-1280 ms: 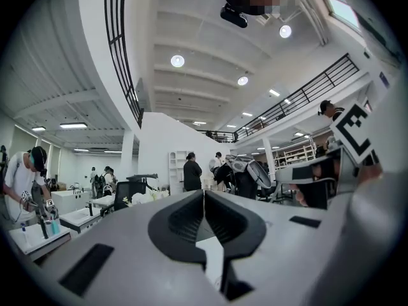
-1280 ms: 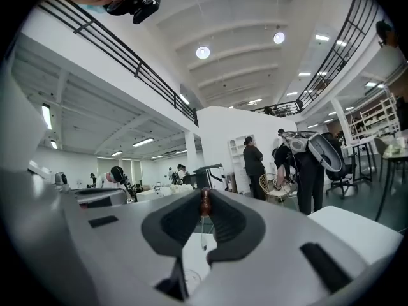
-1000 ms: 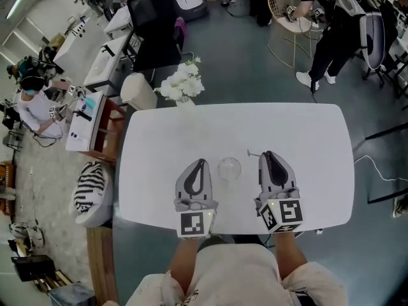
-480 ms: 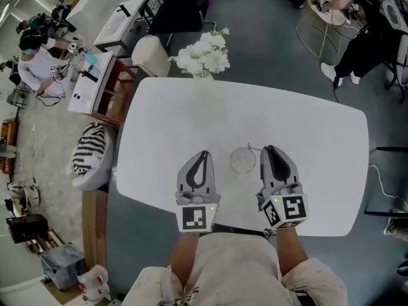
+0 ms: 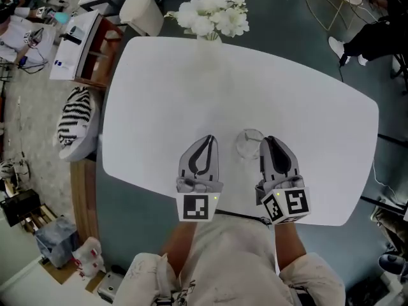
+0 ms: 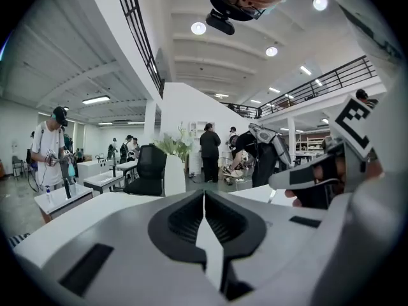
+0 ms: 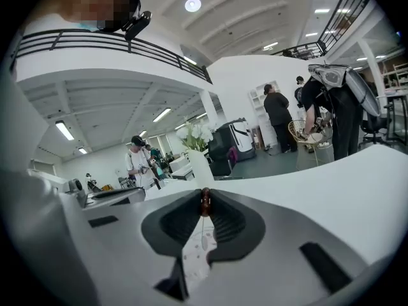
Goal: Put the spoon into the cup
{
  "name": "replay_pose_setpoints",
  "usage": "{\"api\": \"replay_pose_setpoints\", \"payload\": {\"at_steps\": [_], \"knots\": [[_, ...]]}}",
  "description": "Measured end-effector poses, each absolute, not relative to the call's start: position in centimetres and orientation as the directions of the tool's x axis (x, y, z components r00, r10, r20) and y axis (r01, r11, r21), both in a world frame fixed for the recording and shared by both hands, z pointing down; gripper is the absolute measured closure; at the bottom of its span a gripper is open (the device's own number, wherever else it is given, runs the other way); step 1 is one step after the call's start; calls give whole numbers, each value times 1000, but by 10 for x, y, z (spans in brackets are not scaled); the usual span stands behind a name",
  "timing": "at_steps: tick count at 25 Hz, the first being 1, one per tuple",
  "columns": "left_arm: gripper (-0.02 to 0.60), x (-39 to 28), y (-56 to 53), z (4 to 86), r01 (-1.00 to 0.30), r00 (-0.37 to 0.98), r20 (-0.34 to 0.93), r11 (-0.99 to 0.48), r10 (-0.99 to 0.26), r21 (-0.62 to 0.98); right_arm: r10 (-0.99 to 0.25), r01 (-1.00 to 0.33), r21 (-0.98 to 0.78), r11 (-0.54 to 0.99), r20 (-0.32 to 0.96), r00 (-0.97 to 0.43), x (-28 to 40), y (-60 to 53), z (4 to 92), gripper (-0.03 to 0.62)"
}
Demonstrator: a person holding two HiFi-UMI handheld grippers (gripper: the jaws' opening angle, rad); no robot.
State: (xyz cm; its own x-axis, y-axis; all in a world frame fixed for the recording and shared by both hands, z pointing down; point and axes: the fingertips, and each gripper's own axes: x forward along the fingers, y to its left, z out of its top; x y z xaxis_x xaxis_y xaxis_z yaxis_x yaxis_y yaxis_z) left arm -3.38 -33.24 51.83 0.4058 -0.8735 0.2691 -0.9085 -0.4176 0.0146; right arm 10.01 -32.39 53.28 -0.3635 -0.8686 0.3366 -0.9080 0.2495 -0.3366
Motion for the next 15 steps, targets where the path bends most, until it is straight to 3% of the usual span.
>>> {"api": "replay_pose_setpoints", "payload": {"at_steps": [15], "knots": [[574, -35, -341, 567, -899, 431, 344, -432, -834, 79, -836, -902, -391, 183, 420, -352, 94, -326, 587, 569]]}}
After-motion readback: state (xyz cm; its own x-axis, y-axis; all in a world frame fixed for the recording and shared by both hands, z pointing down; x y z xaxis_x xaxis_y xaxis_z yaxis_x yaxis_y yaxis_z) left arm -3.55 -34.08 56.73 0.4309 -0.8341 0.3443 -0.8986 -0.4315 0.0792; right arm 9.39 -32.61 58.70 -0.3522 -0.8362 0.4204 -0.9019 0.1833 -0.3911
